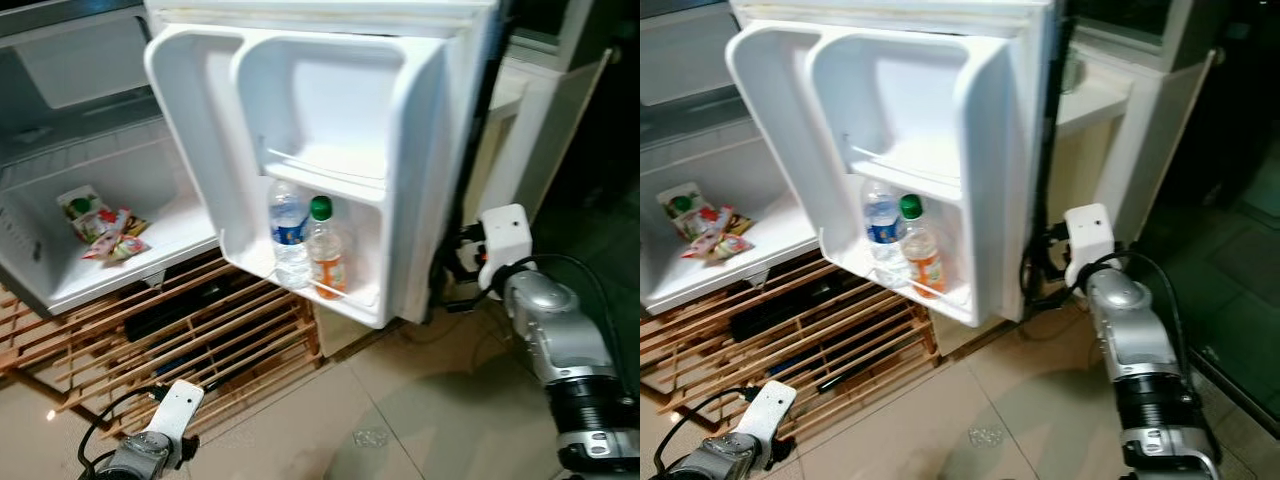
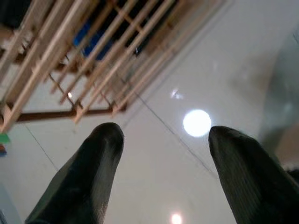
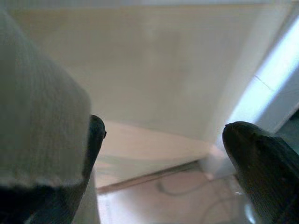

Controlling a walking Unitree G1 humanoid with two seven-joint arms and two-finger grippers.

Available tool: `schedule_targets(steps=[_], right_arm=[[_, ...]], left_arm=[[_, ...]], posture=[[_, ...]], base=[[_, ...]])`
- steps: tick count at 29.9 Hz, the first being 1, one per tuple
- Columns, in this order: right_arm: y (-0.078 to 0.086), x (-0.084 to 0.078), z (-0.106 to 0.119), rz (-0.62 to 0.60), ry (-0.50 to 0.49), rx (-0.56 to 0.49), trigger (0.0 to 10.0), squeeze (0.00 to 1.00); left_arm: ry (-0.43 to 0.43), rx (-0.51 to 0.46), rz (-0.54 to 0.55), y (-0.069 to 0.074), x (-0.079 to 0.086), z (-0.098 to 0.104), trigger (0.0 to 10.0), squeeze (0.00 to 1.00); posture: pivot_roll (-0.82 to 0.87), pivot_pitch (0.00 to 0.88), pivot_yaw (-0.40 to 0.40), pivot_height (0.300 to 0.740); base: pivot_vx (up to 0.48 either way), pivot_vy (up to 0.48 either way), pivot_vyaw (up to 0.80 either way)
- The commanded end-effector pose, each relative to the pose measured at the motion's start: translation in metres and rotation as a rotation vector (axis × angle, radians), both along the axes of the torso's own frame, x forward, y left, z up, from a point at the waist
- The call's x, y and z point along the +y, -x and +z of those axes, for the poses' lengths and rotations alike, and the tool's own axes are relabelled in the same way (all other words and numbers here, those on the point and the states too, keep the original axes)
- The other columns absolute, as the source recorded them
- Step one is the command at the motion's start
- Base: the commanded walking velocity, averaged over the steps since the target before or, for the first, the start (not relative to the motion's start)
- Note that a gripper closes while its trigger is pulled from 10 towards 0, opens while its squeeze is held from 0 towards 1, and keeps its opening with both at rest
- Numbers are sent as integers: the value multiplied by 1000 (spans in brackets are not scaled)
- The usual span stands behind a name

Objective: Restocking fridge

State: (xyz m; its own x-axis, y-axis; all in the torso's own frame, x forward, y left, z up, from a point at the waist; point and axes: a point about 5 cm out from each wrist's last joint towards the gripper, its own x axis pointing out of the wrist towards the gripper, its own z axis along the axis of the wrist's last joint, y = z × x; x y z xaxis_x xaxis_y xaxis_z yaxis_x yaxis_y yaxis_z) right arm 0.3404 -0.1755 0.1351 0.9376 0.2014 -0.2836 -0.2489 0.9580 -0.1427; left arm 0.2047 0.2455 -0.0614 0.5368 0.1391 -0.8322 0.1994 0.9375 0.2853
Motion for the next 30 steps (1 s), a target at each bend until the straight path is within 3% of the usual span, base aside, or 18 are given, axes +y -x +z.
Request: schedule_targets(steps=[1, 7, 8, 9, 12, 14, 16, 19, 22, 23, 26, 29, 30], right_arm=[[-8, 54, 56, 213, -100, -200, 10000, 0], [-6, 115, 78, 390, -235, -214, 10000, 0], [-3, 142, 91, 477, -289, -224, 10000, 0], [-3, 142, 91, 477, -289, -224, 10000, 0], [6, 185, 114, 619, -359, -231, 10000, 0], [26, 220, 140, 771, -498, -211, 10000, 0], [52, 237, 164, 959, -640, -206, 10000, 0], [64, 234, 172, 1054, -707, -190, 10000, 0], [64, 229, 172, 1061, -719, -176, 10000, 0], [50, 212, 161, 986, -722, -142, 10000, 0], [36, 192, 148, 880, -707, -126, 10000, 0], [33, 177, 141, 827, -698, -120, 10000, 0], [29, 164, 129, 765, -646, -114, 10000, 0]], left_arm=[[-19, -36, 50, 5, 3, -2, 10000, 0], [-14, -85, 158, 15, 3, -7, 10000, 0], [-15, -72, 193, 21, 4, -10, 10000, 0], [-15, -72, 193, 21, 4, -10, 10000, 0], [14, 6, 260, 40, 0, -20, 10000, 0], [40, 127, 282, 62, -6, -31, 10000, 0], [96, 254, 309, 83, -15, -41, 10000, 0], [128, 314, 330, 95, -20, -45, 10000, 0], [136, 332, 332, 98, -22, -46, 10000, 0], [159, 414, 327, 115, -28, -51, 10000, 0], [147, 469, 302, 128, -30, -54, 10000, 0], [140, 435, 301, 124, -30, -53, 10000, 0], [150, 357, 294, 108, -32, -50, 10000, 0]], posture=[[-200, 0, 125, 740], [-207, 0, 114, 740], [-210, 0, 111, 740], [-210, 0, 111, 740], [-215, 0, 111, 740], [-217, 0, 108, 740], [-204, 0, 94, 740], [-193, 0, 83, 740], [-192, 0, 83, 740], [-195, 0, 88, 740], [-197, 0, 91, 740], [-196, 0, 92, 740], [-192, 0, 90, 740]], base=[[0, 0, 0], [0, 0, 0], [0, 0, 0], [0, 0, 0], [0, 0, 0], [0, 0, 0], [0, 0, 0], [0, 0, 0], [0, 0, 0], [0, 0, 0], [0, 0, 0], [0, 0, 0], [0, 0, 0]])
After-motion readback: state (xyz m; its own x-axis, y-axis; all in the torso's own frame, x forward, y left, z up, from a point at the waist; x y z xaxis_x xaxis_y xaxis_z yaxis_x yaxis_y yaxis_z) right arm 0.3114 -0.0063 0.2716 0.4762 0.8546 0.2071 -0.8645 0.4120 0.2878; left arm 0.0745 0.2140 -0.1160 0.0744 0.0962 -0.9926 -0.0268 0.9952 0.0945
